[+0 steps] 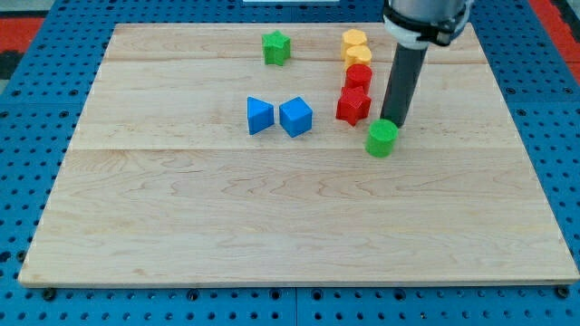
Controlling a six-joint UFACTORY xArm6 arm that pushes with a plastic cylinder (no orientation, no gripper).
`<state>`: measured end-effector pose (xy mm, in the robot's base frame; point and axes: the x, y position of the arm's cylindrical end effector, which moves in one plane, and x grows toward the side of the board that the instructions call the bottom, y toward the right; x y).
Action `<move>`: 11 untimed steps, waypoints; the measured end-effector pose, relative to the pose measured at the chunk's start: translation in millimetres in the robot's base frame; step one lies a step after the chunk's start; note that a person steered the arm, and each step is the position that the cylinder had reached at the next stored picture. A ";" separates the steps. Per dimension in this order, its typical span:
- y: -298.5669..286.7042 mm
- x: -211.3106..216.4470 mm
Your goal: Slide the green circle towards the center left
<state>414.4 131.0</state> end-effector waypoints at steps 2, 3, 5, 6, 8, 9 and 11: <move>3.8 57.3; 39.3 96.9; -33.3 46.6; -99.1 44.7; -243.7 35.3; -262.3 45.8; -290.3 46.5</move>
